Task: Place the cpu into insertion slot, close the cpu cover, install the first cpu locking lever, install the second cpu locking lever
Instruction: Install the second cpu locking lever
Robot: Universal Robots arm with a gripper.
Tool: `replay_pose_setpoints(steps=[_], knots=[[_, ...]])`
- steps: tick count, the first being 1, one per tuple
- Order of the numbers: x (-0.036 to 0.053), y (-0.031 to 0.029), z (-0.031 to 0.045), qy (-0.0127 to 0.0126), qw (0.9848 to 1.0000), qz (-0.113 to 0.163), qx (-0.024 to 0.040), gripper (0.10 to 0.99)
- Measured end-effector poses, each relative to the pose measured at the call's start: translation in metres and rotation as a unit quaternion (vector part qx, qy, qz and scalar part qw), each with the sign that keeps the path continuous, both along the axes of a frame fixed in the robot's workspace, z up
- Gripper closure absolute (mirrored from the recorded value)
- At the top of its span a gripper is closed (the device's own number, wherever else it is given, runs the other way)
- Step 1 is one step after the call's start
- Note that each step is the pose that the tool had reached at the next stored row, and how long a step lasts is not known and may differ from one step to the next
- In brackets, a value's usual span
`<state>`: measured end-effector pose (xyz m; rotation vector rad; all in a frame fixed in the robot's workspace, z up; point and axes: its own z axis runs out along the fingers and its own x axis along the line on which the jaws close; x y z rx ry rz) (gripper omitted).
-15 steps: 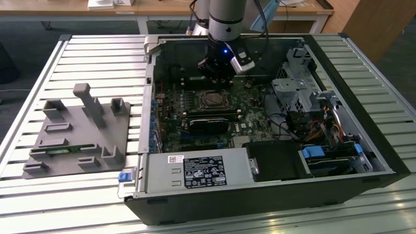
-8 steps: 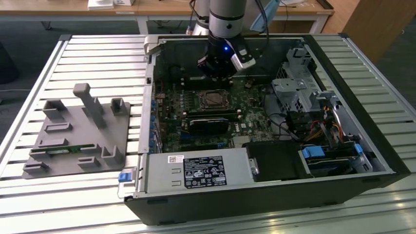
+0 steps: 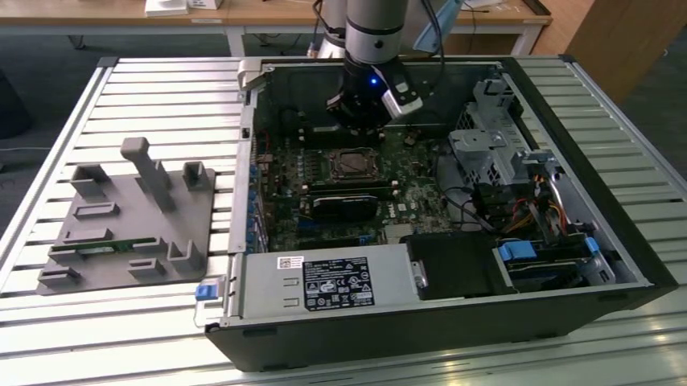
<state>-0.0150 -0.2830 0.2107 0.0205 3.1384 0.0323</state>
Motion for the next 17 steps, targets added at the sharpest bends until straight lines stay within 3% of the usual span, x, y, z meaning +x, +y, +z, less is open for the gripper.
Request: replay_pose_setpoints(steps=[17], knots=[[0.0000, -0.0043, 0.0000, 0.0000, 1.0000, 0.000, -0.0020, 0.965]])
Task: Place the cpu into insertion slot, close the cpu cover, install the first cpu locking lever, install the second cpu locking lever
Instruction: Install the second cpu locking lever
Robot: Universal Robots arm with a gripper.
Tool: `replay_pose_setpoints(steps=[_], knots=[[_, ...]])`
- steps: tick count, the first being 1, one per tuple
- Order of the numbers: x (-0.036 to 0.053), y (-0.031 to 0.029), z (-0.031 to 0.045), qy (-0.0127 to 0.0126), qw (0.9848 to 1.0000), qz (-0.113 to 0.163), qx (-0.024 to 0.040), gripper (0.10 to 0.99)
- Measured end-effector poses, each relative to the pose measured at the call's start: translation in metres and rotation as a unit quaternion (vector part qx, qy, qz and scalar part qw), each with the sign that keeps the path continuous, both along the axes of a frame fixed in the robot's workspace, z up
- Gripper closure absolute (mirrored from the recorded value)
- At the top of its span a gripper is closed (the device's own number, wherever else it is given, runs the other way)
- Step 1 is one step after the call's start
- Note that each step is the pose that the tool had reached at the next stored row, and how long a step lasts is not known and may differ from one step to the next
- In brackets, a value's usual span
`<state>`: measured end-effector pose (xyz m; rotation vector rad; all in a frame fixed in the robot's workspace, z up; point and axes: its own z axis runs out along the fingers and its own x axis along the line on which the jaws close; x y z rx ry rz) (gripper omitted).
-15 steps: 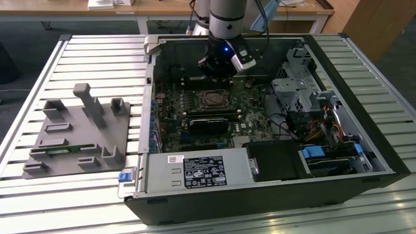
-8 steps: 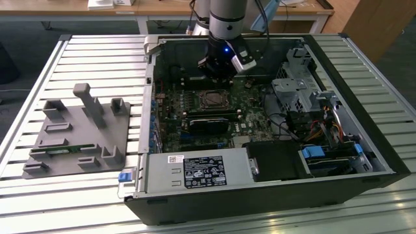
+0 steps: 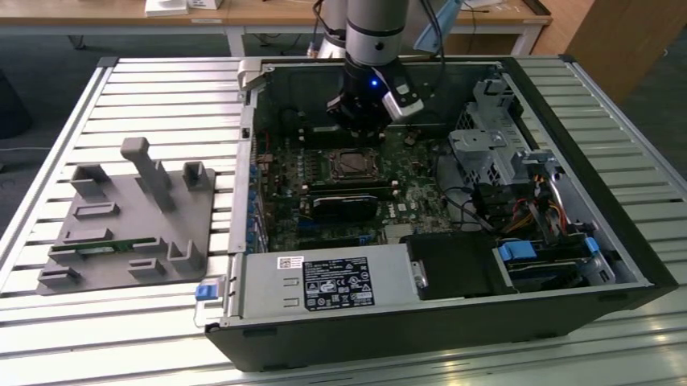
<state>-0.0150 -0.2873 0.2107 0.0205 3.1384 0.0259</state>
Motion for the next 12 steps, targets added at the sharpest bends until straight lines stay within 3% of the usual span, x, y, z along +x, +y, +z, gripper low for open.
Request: replay_pose_setpoints(steps=[12], knots=[[0.0000, -0.0022, 0.0000, 0.0000, 1.0000, 0.000, -0.0047, 0.965]])
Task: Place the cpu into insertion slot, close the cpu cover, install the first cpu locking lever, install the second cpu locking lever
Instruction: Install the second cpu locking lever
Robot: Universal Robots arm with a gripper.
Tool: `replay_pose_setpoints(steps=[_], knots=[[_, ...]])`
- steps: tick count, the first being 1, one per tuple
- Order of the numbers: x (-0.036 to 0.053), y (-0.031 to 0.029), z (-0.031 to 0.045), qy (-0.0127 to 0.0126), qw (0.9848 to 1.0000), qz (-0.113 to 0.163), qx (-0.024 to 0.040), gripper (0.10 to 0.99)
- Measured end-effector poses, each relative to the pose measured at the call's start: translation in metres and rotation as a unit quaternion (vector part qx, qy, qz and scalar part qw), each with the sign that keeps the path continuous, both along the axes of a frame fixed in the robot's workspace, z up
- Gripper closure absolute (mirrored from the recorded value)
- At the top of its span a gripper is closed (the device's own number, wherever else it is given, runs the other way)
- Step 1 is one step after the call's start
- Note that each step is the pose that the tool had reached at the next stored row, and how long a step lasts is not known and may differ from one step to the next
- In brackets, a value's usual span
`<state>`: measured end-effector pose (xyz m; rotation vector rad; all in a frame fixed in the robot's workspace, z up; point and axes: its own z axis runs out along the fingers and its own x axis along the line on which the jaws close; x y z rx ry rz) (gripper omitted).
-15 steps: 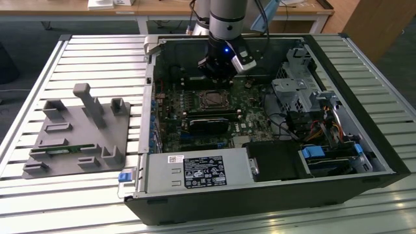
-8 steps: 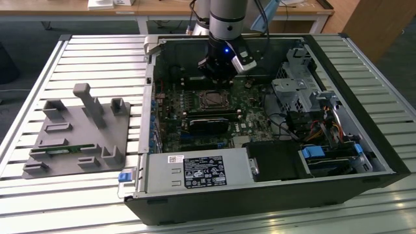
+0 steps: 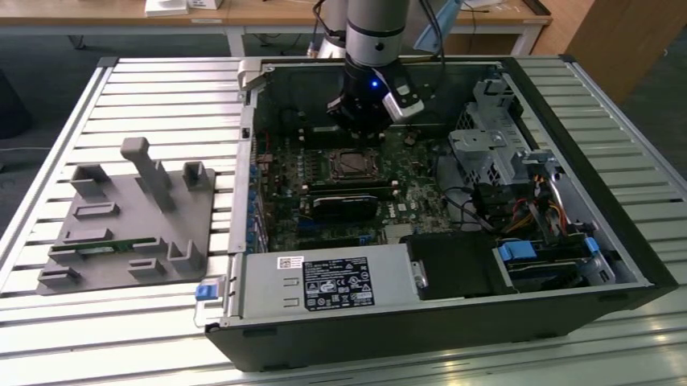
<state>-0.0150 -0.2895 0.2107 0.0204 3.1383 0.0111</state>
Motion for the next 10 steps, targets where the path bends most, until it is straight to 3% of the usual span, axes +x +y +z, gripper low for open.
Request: replay_pose_setpoints(steps=[10], knots=[[0.0000, -0.0018, 0.0001, 0.0001, 1.0000, 0.000, -0.0015, 0.965]])
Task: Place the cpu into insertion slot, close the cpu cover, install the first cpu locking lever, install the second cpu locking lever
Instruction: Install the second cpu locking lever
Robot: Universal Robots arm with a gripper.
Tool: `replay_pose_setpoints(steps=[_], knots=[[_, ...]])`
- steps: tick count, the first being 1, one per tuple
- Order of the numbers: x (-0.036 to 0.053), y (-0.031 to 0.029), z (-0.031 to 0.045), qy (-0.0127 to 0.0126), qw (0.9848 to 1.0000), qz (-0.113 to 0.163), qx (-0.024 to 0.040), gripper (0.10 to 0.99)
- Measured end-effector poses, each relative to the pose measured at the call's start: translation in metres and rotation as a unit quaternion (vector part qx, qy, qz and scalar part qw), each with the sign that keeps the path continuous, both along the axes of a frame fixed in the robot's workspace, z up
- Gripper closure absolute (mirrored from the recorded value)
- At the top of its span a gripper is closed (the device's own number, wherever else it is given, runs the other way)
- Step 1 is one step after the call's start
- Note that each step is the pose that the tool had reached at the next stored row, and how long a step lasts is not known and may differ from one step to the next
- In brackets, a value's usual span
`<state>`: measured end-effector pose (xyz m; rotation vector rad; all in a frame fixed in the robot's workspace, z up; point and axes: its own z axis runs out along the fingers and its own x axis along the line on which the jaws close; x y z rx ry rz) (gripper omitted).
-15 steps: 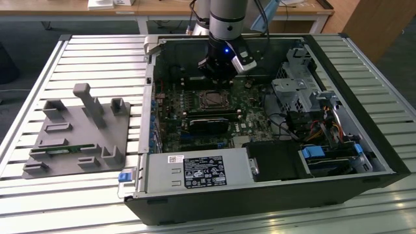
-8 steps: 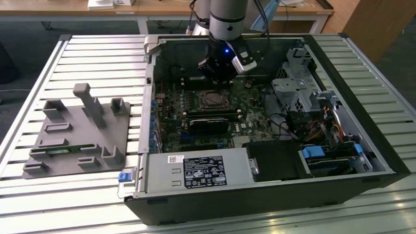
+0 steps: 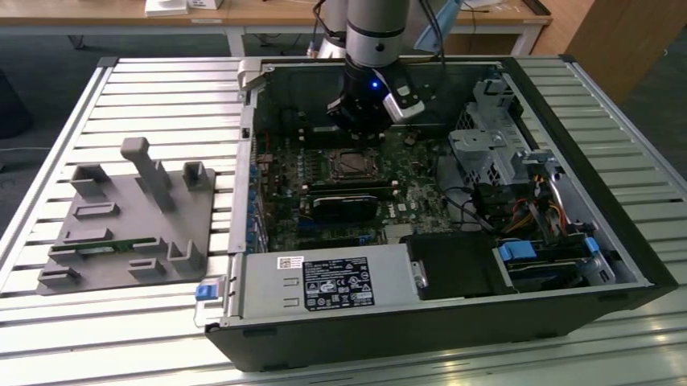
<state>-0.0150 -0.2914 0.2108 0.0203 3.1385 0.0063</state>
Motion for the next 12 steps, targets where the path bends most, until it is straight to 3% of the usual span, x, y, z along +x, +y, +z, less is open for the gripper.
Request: replay_pose_setpoints(steps=[3, 9, 12], knots=[[0.0000, -0.0001, 0.0017, 0.0001, 1.0000, 0.000, -0.0004, 0.965], [-0.0001, -0.0001, 0.0261, 0.0000, 1.0000, 0.000, -0.0003, 0.965], [-0.0002, -0.0011, 0.0299, 0.0000, 1.0000, 0.000, -0.0006, 0.965]])
